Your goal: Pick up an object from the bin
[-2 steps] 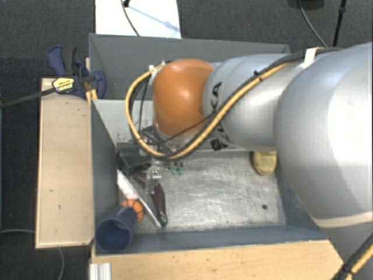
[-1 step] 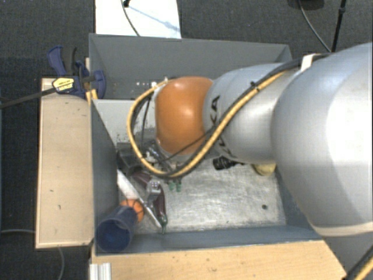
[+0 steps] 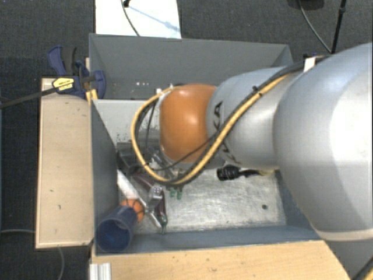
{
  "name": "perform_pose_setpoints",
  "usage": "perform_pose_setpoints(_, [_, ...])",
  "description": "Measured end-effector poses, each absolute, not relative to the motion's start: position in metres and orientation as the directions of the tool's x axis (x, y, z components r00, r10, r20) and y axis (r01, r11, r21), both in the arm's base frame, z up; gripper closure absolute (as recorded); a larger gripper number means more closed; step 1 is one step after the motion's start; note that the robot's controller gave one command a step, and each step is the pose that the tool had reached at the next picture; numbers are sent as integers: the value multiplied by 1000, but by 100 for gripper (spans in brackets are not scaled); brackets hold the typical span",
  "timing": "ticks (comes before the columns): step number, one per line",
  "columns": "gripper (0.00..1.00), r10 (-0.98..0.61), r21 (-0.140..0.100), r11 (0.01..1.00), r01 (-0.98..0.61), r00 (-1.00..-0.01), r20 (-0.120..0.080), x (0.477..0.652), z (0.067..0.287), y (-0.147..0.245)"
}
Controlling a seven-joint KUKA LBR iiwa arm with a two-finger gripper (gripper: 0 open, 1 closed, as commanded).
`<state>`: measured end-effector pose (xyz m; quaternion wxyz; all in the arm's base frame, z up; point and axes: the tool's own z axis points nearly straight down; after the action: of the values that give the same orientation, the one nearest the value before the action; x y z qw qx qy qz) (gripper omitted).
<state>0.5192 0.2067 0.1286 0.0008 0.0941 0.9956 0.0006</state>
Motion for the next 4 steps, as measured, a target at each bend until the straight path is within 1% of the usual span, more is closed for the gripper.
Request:
perform_pose_setpoints(1, [0,332,0,943,332,-943,1,512,130,210])
perform_pose_setpoints(2, [0,320,3,948,320,-947,-5,505,79,204])
perform_pose_setpoints(3, [100,501,-3,865,501,-865,-15,509,72,214])
perform_pose_setpoints(4, [100,501,-2,865,502,-865,-15,509,72,214])
